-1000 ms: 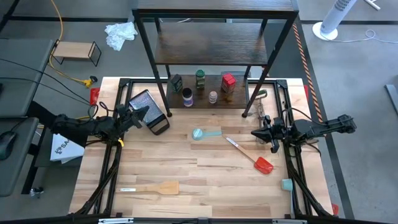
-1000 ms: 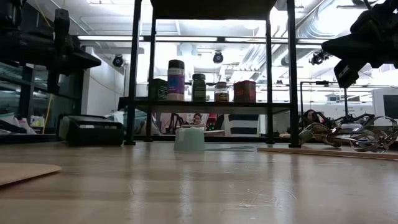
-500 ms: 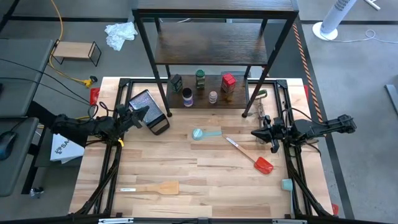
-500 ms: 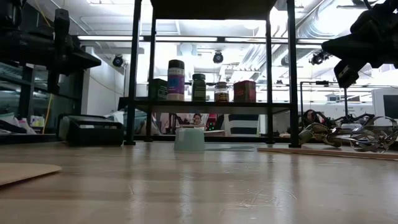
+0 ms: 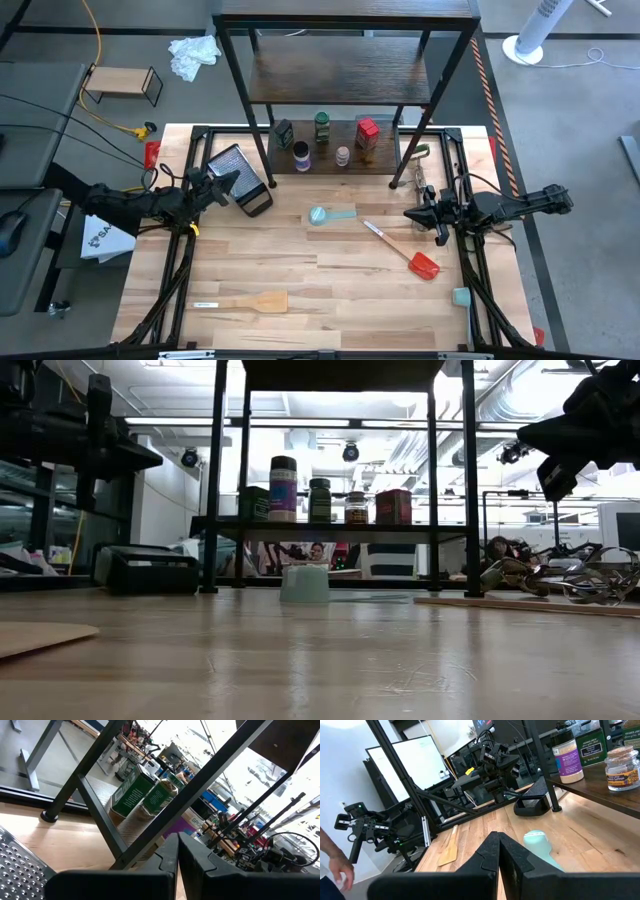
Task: Shelf spices
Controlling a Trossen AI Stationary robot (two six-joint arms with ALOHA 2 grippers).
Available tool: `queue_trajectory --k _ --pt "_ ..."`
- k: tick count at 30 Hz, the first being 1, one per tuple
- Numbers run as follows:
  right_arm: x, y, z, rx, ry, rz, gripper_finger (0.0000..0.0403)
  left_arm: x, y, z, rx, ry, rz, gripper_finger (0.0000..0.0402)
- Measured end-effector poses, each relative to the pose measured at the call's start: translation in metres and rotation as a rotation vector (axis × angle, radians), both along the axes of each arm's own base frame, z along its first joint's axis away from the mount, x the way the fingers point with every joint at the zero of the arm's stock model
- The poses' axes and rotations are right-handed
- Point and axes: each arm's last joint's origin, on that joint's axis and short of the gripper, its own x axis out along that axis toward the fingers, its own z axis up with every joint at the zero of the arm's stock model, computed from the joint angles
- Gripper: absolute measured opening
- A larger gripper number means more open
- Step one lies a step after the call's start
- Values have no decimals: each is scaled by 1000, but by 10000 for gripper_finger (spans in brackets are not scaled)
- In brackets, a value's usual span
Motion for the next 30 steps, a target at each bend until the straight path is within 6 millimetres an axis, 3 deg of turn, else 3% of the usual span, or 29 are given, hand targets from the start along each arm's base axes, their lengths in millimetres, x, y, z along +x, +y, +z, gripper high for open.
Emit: queue_trajectory --k 8,10,15,17,19,21,23,26,30 --pt "0 0 1 -1 -5 -10 0 0 0 0 0 0 1 8" --pt "0 -4 8 5 -77 -137 0 0 0 0 0 0 0 8" --pt "-21 -22 49 683 -639 -570 0 0 0 0 0 0 0 8" --pt "-30 -25 67 588 -734 -562 0 0 0 0 0 0 0 8" --pt "-44 -25 97 384 -879 -478 0 0 0 0 0 0 0 8" --pt "-62 -27 128 264 -969 -511 0 0 0 0 0 0 0 8" --pt "-75 -31 158 181 -895 -623 0 0 0 0 0 0 0 8" --pt "-85 -35 194 47 -541 -700 0 0 0 0 0 0 0 8" --pt "-96 -40 214 84 -156 -739 0 0 0 0 0 0 0 8"
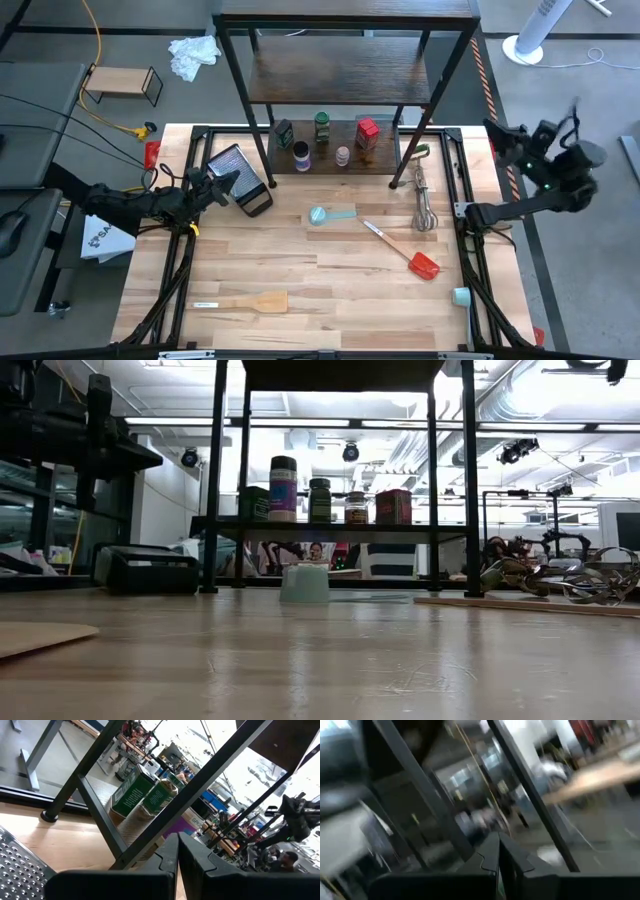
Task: Shelf spices
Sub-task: Adjust the shelf on the table
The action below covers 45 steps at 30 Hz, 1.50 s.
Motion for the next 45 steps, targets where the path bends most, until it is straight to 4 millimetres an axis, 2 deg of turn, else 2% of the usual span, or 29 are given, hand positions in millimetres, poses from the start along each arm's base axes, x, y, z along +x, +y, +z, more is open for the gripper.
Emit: queue_trajectory --k 4,9,20,23,27,29,32,38,41,45 --pt "-1 0 17 75 91 0 0 0 0 0 0 0 0 8" --pt "17 2 28 98 127 -69 0 -1 1 0 -4 0 49 8" --pt "53 9 27 157 152 -126 0 -2 2 2 -165 -169 83 8" --pt "56 9 26 149 167 -135 0 -2 2 2 -218 -219 63 8" --pt "52 7 23 169 147 -260 0 -3 5 3 -306 -329 108 7" --pt "46 5 18 210 117 -304 0 -4 7 10 -295 -358 103 3" --pt "35 3 6 308 71 -307 0 -7 12 32 -251 -388 88 1" --pt "9 -1 -17 520 39 -305 0 -13 24 88 -102 -338 187 1" --pt "6 -1 -23 578 28 -289 0 2 33 100 -116 -280 114 1" --pt "10 2 -35 689 53 -187 0 37 59 98 -225 -183 -74 0"
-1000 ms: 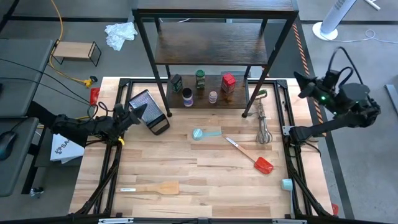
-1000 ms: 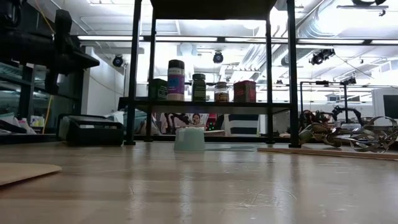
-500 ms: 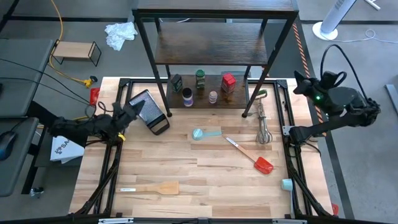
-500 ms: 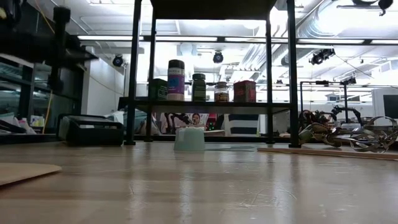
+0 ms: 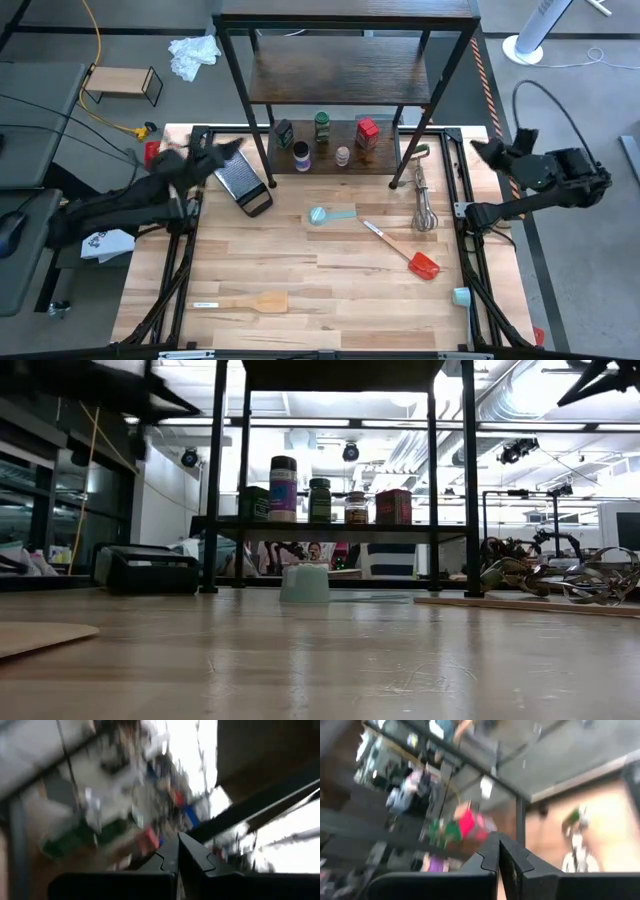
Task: Shelf spices
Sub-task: Adjust the shelf on the table
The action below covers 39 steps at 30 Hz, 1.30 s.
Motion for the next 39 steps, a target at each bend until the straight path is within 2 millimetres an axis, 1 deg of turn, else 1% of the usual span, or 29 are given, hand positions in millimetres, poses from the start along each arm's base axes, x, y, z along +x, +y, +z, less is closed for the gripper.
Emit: queue_trajectory --k 2,4,6,8,11,15,18,21,26,29,32,34,36,39 --pt "4 2 -7 56 -27 45 0 12 19 1 -13 19 -33 0" --pt "12 4 -13 83 -55 87 0 20 39 12 41 -9 -35 0" --pt "20 6 -18 71 -71 101 0 23 59 21 76 -17 -20 0" --pt "27 7 -22 39 -91 90 0 21 76 33 100 -20 -9 0" --pt "35 7 -29 -6 -105 61 0 17 94 45 132 11 -12 0" --pt "39 7 -40 -21 -144 0 0 11 110 50 109 63 12 0" --pt "36 5 -44 -21 -231 -29 0 10 119 42 48 92 -77 0" --pt "30 2 -41 -79 -328 -35 0 12 124 35 17 99 -168 0" --pt "25 1 -29 -220 -461 14 0 13 127 32 3 105 -180 0" --pt "32 1 -29 -259 -472 39 0 11 127 32 4 103 -194 0" --pt "48 -1 -35 -250 -437 92 0 10 128 33 -4 93 -193 0" --pt "56 -5 -35 -262 -432 92 0 9 127 34 -7 86 -191 0" --pt "59 -10 -28 -340 -449 85 0 8 126 36 -5 81 -191 0" --pt "57 -18 -10 -497 -544 102 0 6 123 39 10 74 -191 0"
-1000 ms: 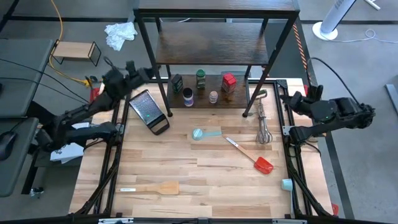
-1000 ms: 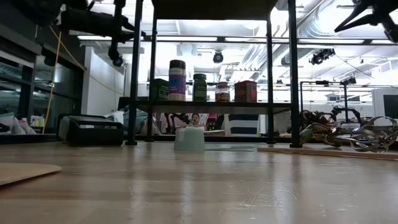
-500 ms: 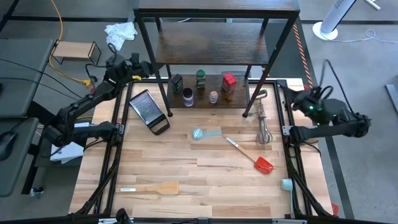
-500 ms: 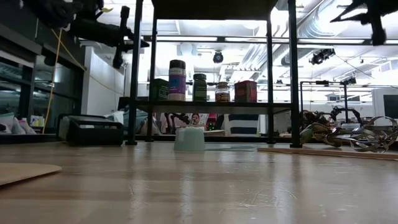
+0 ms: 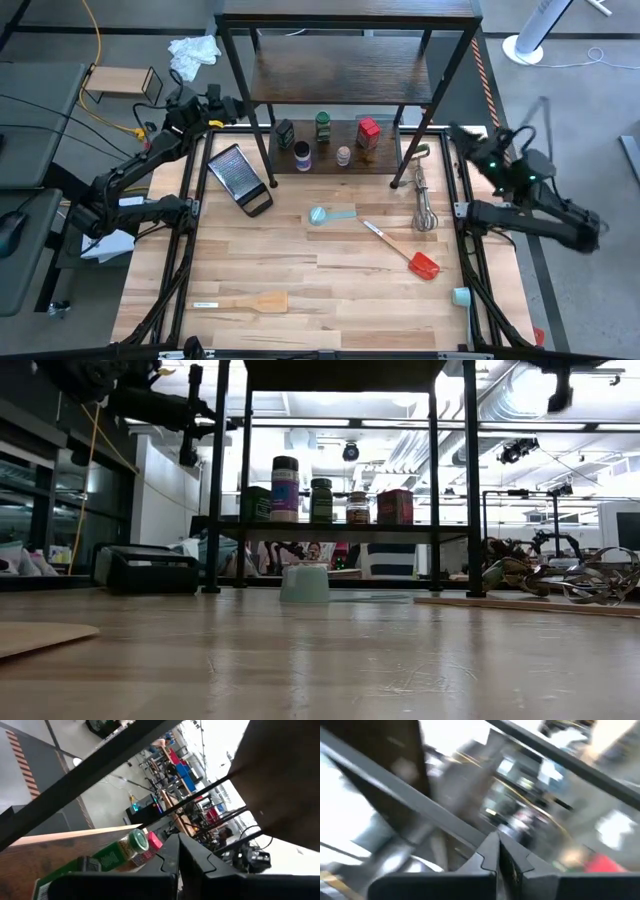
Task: Shelf spices
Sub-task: Adjust the shelf on the table
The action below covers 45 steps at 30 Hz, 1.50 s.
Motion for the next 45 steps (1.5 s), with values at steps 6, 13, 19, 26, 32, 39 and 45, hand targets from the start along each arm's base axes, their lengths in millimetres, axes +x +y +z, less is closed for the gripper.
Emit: queue_trajectory --k 6,13,19,26,32,39,45 --pt "11 -41 5 19 79 107 0 -3 -4 5 20 -12 1 0" --pt "-20 -121 21 74 187 37 0 -9 -6 8 43 -2 22 0" --pt "-23 -151 9 168 246 293 0 -11 5 -7 -1 76 43 0" --pt "21 -155 -7 157 307 515 0 9 33 -21 -16 -32 -88 0" --pt "41 -152 -12 139 325 636 0 15 41 -26 -51 -94 -206 0" --pt "56 -140 -10 78 341 783 0 13 28 -18 -83 -93 -464 0" --pt "61 -134 -9 62 344 856 0 13 9 -3 -103 -100 -612 0"
